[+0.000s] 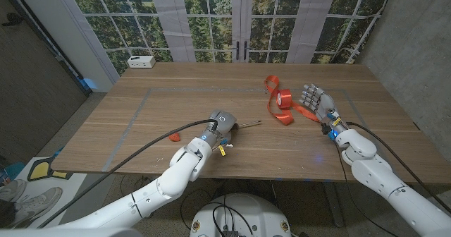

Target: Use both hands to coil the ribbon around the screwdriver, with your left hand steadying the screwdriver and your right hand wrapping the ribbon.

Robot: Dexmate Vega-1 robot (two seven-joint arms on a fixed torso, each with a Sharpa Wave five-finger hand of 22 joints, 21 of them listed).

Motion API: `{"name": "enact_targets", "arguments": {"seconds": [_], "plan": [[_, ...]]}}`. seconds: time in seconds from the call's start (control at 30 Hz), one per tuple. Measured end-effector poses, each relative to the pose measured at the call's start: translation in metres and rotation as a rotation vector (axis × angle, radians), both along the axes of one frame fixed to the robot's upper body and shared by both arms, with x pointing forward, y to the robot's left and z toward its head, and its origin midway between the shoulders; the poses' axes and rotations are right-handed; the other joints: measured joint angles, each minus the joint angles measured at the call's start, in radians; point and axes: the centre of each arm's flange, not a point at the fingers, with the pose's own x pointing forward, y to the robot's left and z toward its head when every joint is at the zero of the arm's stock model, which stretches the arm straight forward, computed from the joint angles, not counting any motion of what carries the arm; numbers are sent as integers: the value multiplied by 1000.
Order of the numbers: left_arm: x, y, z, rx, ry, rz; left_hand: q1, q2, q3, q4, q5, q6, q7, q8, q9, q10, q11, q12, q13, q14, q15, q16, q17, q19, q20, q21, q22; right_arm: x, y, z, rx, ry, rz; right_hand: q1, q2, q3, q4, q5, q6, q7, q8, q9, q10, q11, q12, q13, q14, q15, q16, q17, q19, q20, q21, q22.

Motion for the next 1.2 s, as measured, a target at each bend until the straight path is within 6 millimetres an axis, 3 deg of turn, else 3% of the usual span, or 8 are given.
{"name": "enact_targets", "arguments": {"seconds": [0.47, 1.2], "plan": [[-16, 27, 29, -32, -129, -88, -3, 3, -19, 19, 8, -4, -7, 24, 35, -7, -7, 22, 38, 0, 0, 0, 70, -15, 4, 32, 6, -4, 10, 12, -42, -10, -24, 0, 0, 4, -4, 0, 3, -4, -4, 0, 2, -2, 0, 0, 0, 0, 0, -1, 3, -3, -8, 0], [-24, 60, 60, -59, -106, -160, -3, 3, -44, 25, 27, -4, -7, 56, 51, -7, -7, 34, 83, 7, -8, 0, 104, -35, 10, 73, 7, -14, 34, 38, -273, -2, -174, 58, -2, 34, -54, 0, 3, -11, -4, -3, 7, -14, -6, 0, 1, -9, -5, -11, 9, -9, -21, 0]]}}
